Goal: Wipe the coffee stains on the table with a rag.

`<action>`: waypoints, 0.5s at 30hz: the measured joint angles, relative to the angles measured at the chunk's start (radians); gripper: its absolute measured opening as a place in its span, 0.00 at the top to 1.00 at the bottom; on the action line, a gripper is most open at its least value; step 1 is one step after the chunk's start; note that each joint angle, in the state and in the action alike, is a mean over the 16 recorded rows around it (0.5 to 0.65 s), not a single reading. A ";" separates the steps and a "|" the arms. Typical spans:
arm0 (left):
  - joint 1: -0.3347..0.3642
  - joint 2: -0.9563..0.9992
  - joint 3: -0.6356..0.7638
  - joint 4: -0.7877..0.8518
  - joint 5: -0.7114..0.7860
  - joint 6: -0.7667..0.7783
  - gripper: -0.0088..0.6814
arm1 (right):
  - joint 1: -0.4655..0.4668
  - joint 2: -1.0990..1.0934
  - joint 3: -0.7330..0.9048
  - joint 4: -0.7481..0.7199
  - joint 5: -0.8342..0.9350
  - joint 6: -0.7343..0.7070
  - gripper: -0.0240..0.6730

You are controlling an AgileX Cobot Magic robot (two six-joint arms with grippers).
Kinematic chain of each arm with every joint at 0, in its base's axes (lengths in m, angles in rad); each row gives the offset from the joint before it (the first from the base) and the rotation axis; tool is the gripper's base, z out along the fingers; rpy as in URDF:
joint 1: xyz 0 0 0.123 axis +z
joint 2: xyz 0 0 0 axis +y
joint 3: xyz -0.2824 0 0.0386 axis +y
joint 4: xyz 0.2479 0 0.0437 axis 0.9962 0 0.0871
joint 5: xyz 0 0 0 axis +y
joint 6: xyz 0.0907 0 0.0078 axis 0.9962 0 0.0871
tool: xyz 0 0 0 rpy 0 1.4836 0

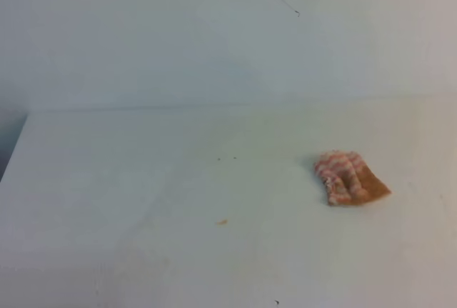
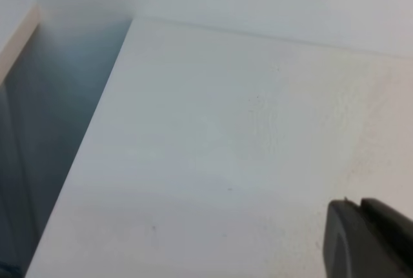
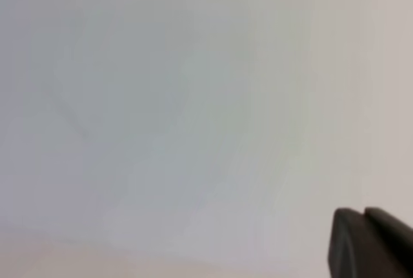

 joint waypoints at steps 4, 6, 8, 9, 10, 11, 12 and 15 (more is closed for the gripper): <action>0.000 -0.002 0.003 0.000 -0.001 0.000 0.99 | -0.091 -0.162 0.200 -0.020 -0.185 -0.005 0.97; 0.000 -0.002 0.003 0.000 -0.001 0.000 0.99 | -0.126 -0.241 0.308 -0.021 -0.258 -0.001 0.97; 0.000 -0.002 0.003 0.000 -0.001 0.000 0.99 | -0.152 -0.315 0.414 -0.018 -0.313 0.003 0.97; 0.000 -0.002 0.003 0.000 -0.001 0.000 0.99 | -0.161 -0.349 0.465 -0.016 -0.332 0.005 0.97; 0.000 -0.003 0.005 0.000 -0.002 0.000 0.99 | -0.168 -0.381 0.513 -0.013 -0.347 0.007 0.97; 0.000 -0.003 0.005 0.000 -0.002 0.000 0.99 | -0.173 -0.411 0.559 -0.010 -0.357 0.009 0.97; 0.000 -0.003 0.005 0.000 -0.002 0.000 0.99 | -0.176 -0.438 0.603 -0.007 -0.362 0.011 0.97; 0.000 -0.003 0.005 0.000 -0.002 0.000 0.99 | -0.180 -0.502 0.710 -0.001 -0.338 0.014 0.97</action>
